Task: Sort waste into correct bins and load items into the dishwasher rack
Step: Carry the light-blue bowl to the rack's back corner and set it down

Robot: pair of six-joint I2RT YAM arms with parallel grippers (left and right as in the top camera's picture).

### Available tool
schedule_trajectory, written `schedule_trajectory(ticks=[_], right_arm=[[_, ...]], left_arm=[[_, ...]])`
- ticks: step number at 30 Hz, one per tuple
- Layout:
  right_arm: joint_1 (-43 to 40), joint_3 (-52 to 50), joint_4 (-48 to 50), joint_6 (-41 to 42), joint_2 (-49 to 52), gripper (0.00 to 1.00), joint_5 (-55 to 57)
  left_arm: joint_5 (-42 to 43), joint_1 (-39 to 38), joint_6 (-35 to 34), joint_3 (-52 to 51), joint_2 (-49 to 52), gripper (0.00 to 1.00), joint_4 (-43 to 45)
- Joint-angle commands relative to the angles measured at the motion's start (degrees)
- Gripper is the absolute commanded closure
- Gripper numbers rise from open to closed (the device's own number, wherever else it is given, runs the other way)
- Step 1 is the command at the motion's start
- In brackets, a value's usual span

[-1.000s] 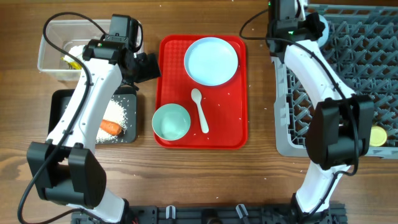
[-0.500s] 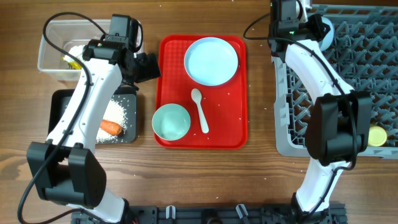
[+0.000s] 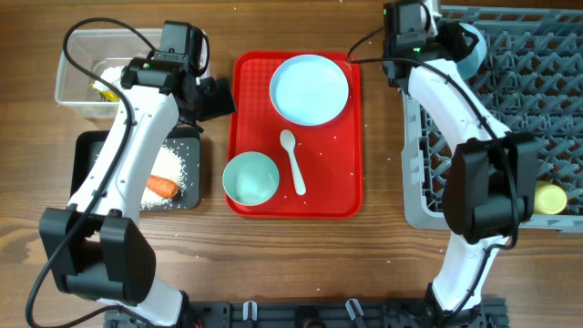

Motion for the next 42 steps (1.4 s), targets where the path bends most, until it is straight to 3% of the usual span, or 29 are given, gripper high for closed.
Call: schedule_trajectory(ticks=[1,4,12,15,16,17,18,20,21,24,27,32,39,42], right_arm=[[1.51,0.24,-0.35,0.24,1.38,0.36,-0.17],[3.43,0.24,-0.59,0.22,1.38,0.30,0.20],[5.01,0.24,-2.69,0.59,1.38,0.31,-0.44],[5.27,0.24,-6.36,6.60,1.38,0.31,-0.42],[5.64,0.24,-9.81,9.25,1.38,0.28,-0.55],[6.21,0.26,-13.75,14.01,1.36,0.17,-2.58],[6.73,0.26,-16.63,19.06,1.16,0.08,-5.60],[6.34,0.94,-22.03,28.46,-0.59,0.00,-21.40],[4.68,1.38,-22.34,33.03,-3.06,0.00,-32.72],[-0.17,3.87,-22.14,37.07,-9.49,0.00,-51.30],[-7.63,4.94,-19.89,40.19,-16.81,0.02,-65.33],[-22.67,4.83,-15.19,45.48,-17.86,0.27,-71.84],[-27.50,4.83,-11.47,45.92,-5.01,0.31,-74.49],[-27.54,4.81,-11.15,47.25,-2.78,0.38,-75.54]], left_arm=[[0.31,0.09,-0.11,-0.39,0.55,0.00,0.00],[0.31,0.09,-0.11,-0.39,0.55,0.00,0.00],[0.31,0.09,-0.13,-0.39,0.55,0.00,0.00],[0.31,0.09,-0.11,-0.39,0.55,0.00,0.00],[0.31,0.09,-0.11,-0.39,0.55,0.00,0.00],[0.31,0.09,-0.11,-0.39,0.55,0.00,0.00],[0.31,0.09,-0.11,-0.39,0.55,0.00,0.00],[0.31,0.09,-0.13,-0.39,0.55,0.00,0.00],[0.31,0.09,-0.11,-0.39,0.55,0.00,0.00],[0.31,0.09,-0.11,-0.39,0.55,0.00,0.00],[0.31,0.09,-0.11,-0.39,0.55,0.00,0.00],[0.31,0.09,-0.11,-0.39,0.55,0.00,0.00],[0.31,0.09,-0.11,-0.39,0.55,0.00,0.00],[0.31,0.09,-0.11,-0.39,0.55,0.00,0.00]])
